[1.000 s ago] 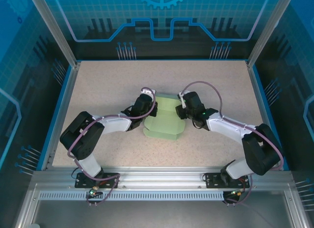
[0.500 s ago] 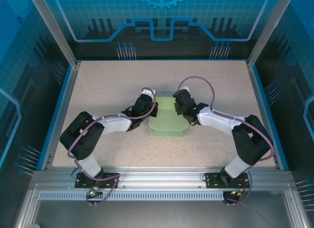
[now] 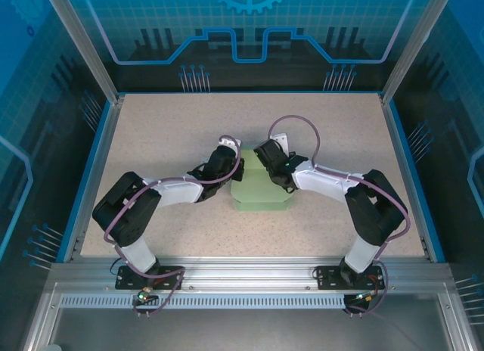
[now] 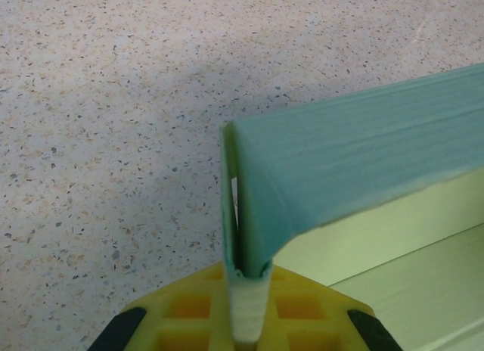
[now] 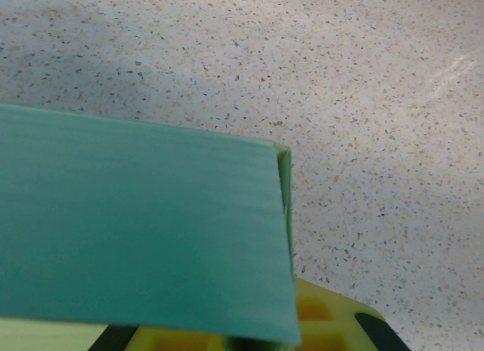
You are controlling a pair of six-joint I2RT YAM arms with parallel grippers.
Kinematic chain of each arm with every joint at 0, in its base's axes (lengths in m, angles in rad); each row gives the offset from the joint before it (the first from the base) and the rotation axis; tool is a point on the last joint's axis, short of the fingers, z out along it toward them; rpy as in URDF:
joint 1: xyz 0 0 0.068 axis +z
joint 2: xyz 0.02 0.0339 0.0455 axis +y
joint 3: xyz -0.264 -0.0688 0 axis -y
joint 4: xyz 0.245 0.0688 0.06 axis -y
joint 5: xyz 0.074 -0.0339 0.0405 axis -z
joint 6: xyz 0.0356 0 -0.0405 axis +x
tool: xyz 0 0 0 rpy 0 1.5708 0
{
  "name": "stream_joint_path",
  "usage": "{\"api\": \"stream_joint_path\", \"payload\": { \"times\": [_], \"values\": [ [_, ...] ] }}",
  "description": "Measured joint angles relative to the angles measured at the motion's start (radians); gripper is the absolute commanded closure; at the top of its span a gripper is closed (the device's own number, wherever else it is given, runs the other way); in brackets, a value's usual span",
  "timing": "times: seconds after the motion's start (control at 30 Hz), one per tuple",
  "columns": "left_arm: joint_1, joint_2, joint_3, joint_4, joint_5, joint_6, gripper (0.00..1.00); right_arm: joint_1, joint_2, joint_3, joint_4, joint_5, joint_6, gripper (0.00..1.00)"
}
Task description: Fold the paper box
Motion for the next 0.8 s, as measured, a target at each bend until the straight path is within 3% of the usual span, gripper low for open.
{"api": "stream_joint_path", "payload": {
  "times": [0.5,0.8],
  "values": [
    [0.0,0.0,0.004,-0.014,-0.009,0.0,0.92,0.001,-0.021,0.005,-0.026,-0.097,-0.055,0.7],
    [0.0,0.0,0.017,-0.021,-0.008,0.001,0.91,0.001,-0.122,-0.013,-0.035,-0.209,-0.045,0.48]
  ]
}}
